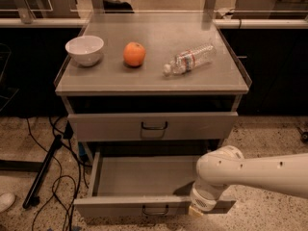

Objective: Close middle drawer

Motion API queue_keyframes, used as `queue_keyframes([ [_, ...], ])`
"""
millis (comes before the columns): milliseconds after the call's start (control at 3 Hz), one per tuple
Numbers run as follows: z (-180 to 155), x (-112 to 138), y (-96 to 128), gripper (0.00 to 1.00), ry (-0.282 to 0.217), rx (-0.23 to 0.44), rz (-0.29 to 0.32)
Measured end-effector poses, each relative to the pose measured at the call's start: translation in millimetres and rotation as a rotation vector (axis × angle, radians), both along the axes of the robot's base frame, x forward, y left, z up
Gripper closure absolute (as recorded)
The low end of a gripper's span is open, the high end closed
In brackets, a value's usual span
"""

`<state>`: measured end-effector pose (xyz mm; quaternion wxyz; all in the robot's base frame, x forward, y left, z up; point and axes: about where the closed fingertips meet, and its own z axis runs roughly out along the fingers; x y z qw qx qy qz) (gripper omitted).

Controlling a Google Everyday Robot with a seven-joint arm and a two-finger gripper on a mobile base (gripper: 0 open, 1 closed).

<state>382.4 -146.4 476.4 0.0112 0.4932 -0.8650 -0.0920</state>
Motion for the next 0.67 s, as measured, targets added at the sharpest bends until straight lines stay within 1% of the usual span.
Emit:
queue_keyframes([
  [333,-26.6,10.9,2.2,1.0,0.0,-0.007,-0.013],
  [667,-54.0,15.9,0.4,1.0,0.008,-0.011,-0.026],
])
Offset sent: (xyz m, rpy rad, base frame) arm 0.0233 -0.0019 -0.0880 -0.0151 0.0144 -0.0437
